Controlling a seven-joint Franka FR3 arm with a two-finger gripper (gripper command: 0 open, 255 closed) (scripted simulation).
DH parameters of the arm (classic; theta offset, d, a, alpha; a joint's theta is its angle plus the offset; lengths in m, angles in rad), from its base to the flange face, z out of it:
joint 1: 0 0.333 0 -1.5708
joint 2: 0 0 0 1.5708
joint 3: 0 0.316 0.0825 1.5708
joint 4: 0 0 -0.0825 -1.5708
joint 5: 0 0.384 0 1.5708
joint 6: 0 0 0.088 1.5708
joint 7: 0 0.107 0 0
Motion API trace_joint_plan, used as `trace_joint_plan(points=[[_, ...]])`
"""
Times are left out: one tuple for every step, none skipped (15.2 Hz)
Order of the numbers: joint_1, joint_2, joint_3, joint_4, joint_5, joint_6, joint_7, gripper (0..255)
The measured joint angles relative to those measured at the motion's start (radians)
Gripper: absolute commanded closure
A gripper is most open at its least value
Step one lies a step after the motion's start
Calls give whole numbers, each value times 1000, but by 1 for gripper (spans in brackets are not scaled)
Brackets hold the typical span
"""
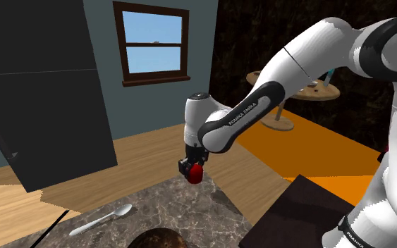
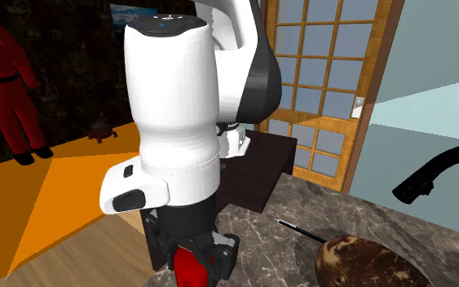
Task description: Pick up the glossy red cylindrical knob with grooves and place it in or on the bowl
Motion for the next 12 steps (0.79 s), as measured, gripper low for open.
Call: trace_joint_plan(points=[[-2, -9, 2, -2, 3, -7, -3, 255], [-3, -18, 4, 0, 7, -17, -5, 255], [-4, -31, 7, 2, 12, -33, -7, 255], [-6, -41, 9, 3, 17, -43, -11, 255], [-8, -51, 10, 3, 21, -53, -14, 255], [-8, -60, 12, 5, 24, -63, -16, 255], [-2, -68, 16, -1, 25, -66, -6, 255], [11, -69, 23, -1, 24, -67, 14, 255], [22, -76, 29, -8, 24, -68, 30, 255], [40, -72, 36, -9, 19, -64, 57, 255], [53, -73, 42, -8, 18, -67, 78, 255], [69, -68, 48, -3, 13, -68, 103, 255]])
